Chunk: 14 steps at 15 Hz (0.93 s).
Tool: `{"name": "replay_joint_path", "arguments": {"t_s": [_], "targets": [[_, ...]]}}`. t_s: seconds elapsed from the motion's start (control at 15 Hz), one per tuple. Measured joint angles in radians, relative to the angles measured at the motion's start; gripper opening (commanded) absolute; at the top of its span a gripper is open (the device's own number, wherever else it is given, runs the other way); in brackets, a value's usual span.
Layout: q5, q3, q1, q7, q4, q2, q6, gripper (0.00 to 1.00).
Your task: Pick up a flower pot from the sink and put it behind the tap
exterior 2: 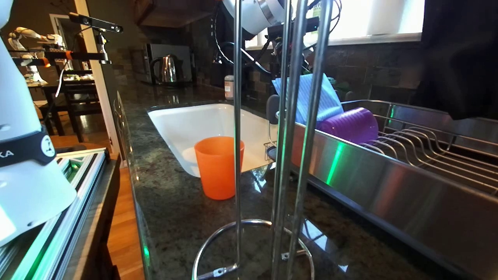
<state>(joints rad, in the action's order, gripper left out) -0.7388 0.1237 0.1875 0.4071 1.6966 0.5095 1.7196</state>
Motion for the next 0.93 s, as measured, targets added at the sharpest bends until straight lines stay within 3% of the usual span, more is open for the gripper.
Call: {"name": "replay_joint_path", "arguments": {"t_s": [0.47, 0.93], "targets": [[-0.006, -0.029, 0.001, -0.189, -0.108, 0.092, 0.025, 0.00], [-0.016, -0.038, 0.016, -0.274, -0.227, 0.155, 0.048, 0.00]]}}
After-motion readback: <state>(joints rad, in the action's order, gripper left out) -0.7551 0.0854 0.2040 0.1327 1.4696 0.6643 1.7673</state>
